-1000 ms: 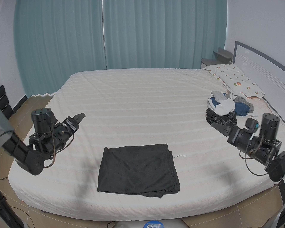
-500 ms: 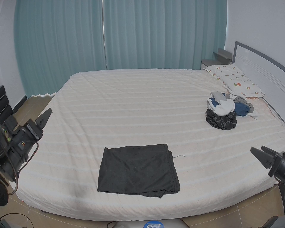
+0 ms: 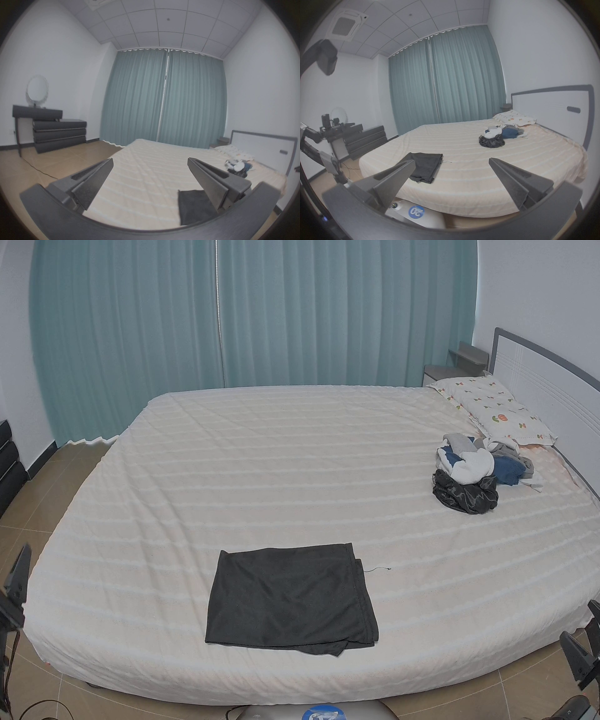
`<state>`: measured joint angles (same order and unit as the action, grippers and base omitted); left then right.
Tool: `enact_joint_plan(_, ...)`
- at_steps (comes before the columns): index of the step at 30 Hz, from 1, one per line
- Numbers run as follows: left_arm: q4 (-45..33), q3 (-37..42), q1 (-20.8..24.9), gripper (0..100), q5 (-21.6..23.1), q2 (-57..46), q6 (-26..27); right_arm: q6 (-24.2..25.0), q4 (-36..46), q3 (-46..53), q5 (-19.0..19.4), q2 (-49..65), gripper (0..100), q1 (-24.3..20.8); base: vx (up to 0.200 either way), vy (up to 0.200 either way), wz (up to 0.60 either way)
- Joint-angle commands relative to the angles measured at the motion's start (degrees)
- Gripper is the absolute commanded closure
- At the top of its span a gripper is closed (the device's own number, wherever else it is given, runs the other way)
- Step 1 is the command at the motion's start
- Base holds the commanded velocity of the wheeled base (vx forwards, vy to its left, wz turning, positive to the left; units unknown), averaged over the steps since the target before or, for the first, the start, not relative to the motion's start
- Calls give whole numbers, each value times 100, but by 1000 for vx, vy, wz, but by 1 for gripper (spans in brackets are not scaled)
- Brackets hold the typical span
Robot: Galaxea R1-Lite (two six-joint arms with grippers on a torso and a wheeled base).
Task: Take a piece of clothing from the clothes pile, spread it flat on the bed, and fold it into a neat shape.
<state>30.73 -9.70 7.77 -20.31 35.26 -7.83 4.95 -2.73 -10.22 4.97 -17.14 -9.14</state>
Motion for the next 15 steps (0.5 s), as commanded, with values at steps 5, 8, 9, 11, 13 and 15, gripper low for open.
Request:
enact_joint_plan(5,-1562,241,-390,0,-579,-2163,721,-486,660,222,-1104,1160,0,194,0,0,0)
enact_joint_plan(8,-1913,241,-504,0,-579,-2444,818,-565,669,362,-1517,1160,0,194,0,0,0)
enact_joint_plan(9,-1966,241,-504,0,-579,-2515,827,-565,677,371,-1596,1160,0,194,0,0,0)
enact_joint_plan(11,-1992,250,-513,0,-579,-2576,853,-565,704,371,-1622,1160,0,202,0,0,0)
enact_joint_plan(13,-2001,320,-504,0,-579,-2735,941,-583,1011,134,-1631,1116,0,334,0,0,0)
enact_joint_plan(15,-2001,408,-504,0,-571,-2796,1002,-592,1293,-174,-1631,958,0,457,0,0,0)
